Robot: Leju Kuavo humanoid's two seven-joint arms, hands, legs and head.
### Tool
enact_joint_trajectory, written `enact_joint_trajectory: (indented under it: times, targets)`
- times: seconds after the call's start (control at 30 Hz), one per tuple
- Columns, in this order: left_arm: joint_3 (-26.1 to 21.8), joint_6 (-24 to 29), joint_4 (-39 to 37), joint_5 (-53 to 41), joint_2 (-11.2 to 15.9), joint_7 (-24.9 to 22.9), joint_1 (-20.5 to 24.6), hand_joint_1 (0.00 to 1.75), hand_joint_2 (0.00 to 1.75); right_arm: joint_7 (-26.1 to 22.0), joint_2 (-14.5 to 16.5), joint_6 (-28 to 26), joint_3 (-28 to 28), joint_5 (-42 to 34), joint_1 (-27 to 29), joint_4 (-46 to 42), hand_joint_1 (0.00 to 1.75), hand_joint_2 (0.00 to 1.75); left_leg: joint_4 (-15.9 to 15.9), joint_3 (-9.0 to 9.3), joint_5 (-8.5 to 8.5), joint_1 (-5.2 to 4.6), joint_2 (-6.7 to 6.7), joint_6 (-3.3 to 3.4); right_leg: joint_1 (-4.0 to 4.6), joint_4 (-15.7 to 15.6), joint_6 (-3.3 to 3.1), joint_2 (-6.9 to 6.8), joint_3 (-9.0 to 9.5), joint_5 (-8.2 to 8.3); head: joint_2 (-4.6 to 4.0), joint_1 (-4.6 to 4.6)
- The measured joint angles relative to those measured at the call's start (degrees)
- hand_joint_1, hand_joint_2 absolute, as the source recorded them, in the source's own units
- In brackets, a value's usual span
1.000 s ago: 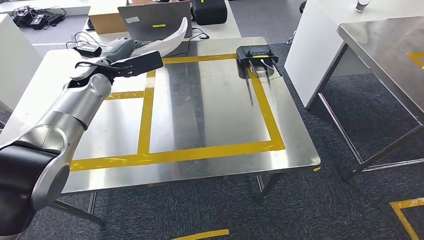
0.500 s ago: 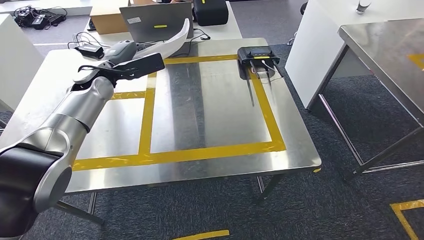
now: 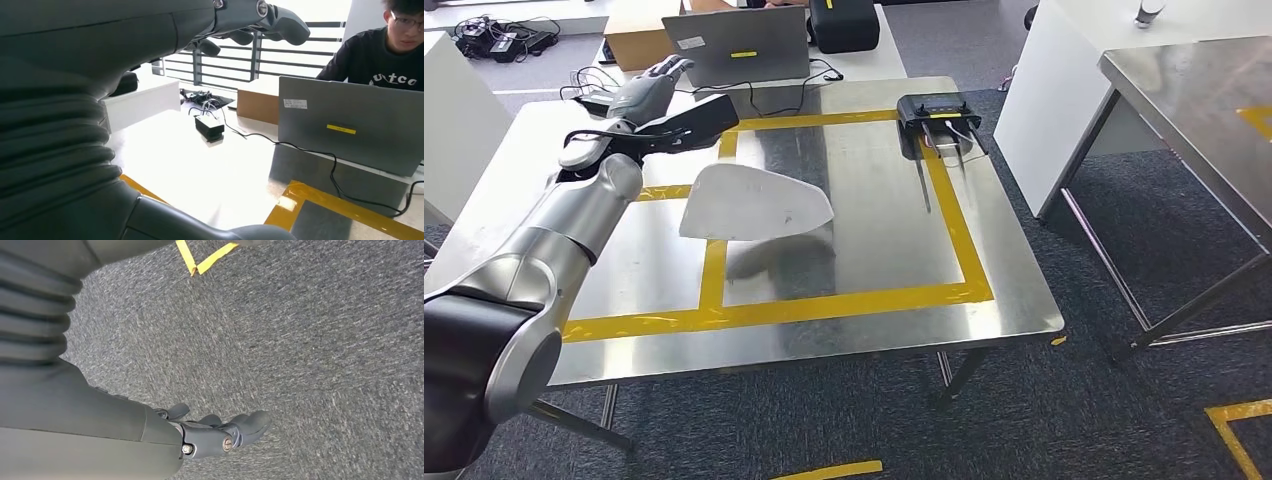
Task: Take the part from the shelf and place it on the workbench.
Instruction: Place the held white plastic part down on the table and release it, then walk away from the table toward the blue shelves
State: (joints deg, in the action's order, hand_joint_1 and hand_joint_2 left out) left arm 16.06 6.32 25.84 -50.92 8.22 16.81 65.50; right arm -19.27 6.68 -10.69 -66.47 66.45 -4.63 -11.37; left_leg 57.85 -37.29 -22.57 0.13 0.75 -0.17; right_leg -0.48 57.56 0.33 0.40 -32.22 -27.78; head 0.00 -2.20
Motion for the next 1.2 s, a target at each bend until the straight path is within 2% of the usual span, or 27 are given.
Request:
enact_joint_trajectory:
  times: [0.47,0.57,0.6,0.63,0.7,0.73,0.77,0.8,0.83,0.9,0.93,0.97,1.07,1.1,1.13,1.2]
  targets:
    - [-0.74,0.17,-1.11,-0.17,0.98,-0.83,1.37,0.00,0.00,0.52,0.01,-0.13,-0.01,0.00,0.02,0.00,0.00,0.00,0.00,0.00,0.01,0.01,0.02,-0.01,0.00,-0.01,0.00,0.00,0.01,0.00,0.00,-0.01]
    - [-1.01,1.10,-1.42,-0.91,0.93,-1.58,1.74,0.00,0.00,0.78,0.05,-0.32,-0.03,0.00,0.03,0.01,0.00,0.00,-0.76,0.51,0.31,0.05,-0.10,0.64,-0.19,-0.41,0.65,-0.05,0.31,0.17,0.00,-0.01]
    - [-1.04,1.39,-1.50,-1.17,0.82,-1.74,1.85,0.00,0.44,0.78,0.08,-0.39,-0.03,0.00,0.01,0.02,0.00,0.00,-1.36,0.88,0.58,0.19,-0.22,0.97,-0.21,0.26,0.89,-0.08,0.08,-0.40,0.00,0.03]
    - [-1.04,1.63,-1.58,-1.42,0.68,-1.86,1.94,0.00,0.87,0.74,0.09,-0.47,-0.04,0.00,-0.01,0.02,0.00,0.00,-1.99,1.23,0.89,0.42,-0.37,1.16,-0.19,2.15,0.97,-0.11,-0.70,-1.65,0.00,0.09]
    - [-1.04,1.90,-1.83,-1.75,0.39,-1.95,1.99,0.00,1.75,0.63,0.10,-0.55,-0.05,-0.01,0.04,0.02,0.00,0.00,-2.32,1.35,1.13,0.56,-0.59,1.24,-0.40,9.15,1.21,-0.15,-4.00,-5.42,0.00,0.20]
    - [-1.04,1.95,-1.98,-1.93,0.25,-2.00,1.92,0.00,1.75,0.54,0.10,-0.57,-0.08,-0.01,0.13,0.02,0.00,0.00,-2.24,1.22,1.18,0.59,-0.64,1.16,-0.58,12.70,1.38,-0.15,-5.72,-6.88,0.00,0.22]
    - [-1.04,2.03,-2.15,-2.23,0.10,-2.11,1.81,0.00,1.75,0.41,0.10,-0.60,-0.11,-0.02,0.22,0.02,0.00,0.00,-2.10,1.04,1.23,0.68,-0.66,1.02,-0.79,14.83,1.58,-0.15,-6.80,-7.40,0.00,0.24]
    - [-1.04,2.17,-2.32,-2.66,-0.08,-2.27,1.73,0.00,1.75,0.26,0.10,-0.62,-0.15,-0.03,0.29,0.02,0.00,0.00,-1.86,0.78,1.29,0.84,-0.65,0.79,-1.02,14.80,1.81,-0.16,-6.85,-6.81,0.00,0.25]
    - [-1.03,2.38,-2.44,-3.13,-0.22,-2.47,1.70,0.00,1.75,0.10,0.10,-0.64,-0.19,-0.04,0.31,0.02,0.00,0.00,-1.47,0.45,1.30,1.10,-0.64,0.45,-1.31,12.52,2.08,-0.19,-5.74,-5.26,0.00,0.27]
    - [-1.02,2.80,-2.54,-3.90,-0.52,-2.79,1.79,0.00,1.75,-0.11,0.15,-0.70,-0.24,-0.07,0.27,0.04,0.00,0.00,-0.27,-0.43,1.14,1.52,-0.63,-0.58,-1.74,5.40,2.65,-0.19,-2.32,-1.98,0.00,0.50]
    - [-1.02,2.99,-2.54,-4.10,-0.62,-2.85,1.85,0.00,1.75,-0.20,0.20,-0.74,-0.25,-0.09,0.26,0.04,0.00,0.00,0.31,-0.83,1.06,1.58,-0.61,-1.14,-1.79,3.15,2.47,-0.11,-1.32,-1.02,0.00,0.66]
    - [-1.01,3.19,-2.54,-4.28,-0.72,-2.87,1.89,0.00,1.75,-0.24,0.26,-0.77,-0.26,-0.10,0.29,0.05,0.00,0.00,0.64,-1.11,1.08,1.58,-0.60,-1.70,-1.71,2.26,2.08,-0.03,-1.09,-0.67,0.00,0.79]
    - [-0.98,3.78,-2.62,-4.78,-1.06,-2.79,1.75,0.00,1.75,-0.11,0.33,-0.82,-0.30,-0.11,0.35,0.05,0.00,0.00,0.18,-1.39,1.76,1.72,-0.52,-3.14,-1.37,2.59,0.09,0.01,-2.00,0.13,0.00,0.90]
    - [-0.96,3.88,-2.67,-4.93,-1.14,-2.78,1.65,0.00,1.75,-0.03,0.34,-0.82,-0.31,-0.11,0.32,0.05,0.00,0.00,0.58,-1.71,1.18,1.79,-0.53,-3.42,-1.38,2.51,-0.49,-0.04,-2.25,0.55,0.00,0.87]
    - [-0.94,3.95,-2.72,-5.02,-1.17,-2.82,1.55,0.00,1.75,0.05,0.37,-0.82,-0.31,-0.11,0.31,0.05,0.00,0.00,2.12,-2.38,-0.26,1.80,-0.56,-3.55,-1.44,2.39,-0.98,-0.08,-2.56,0.97,0.00,0.78]
    - [-0.91,3.98,-2.85,-5.13,-1.25,-2.94,1.40,0.00,1.75,0.18,0.41,-0.83,-0.31,-0.11,0.36,0.05,0.00,0.00,9.07,-4.74,-5.20,1.70,-0.62,-3.55,-1.25,2.31,-1.58,-0.10,-3.31,1.65,0.00,0.59]
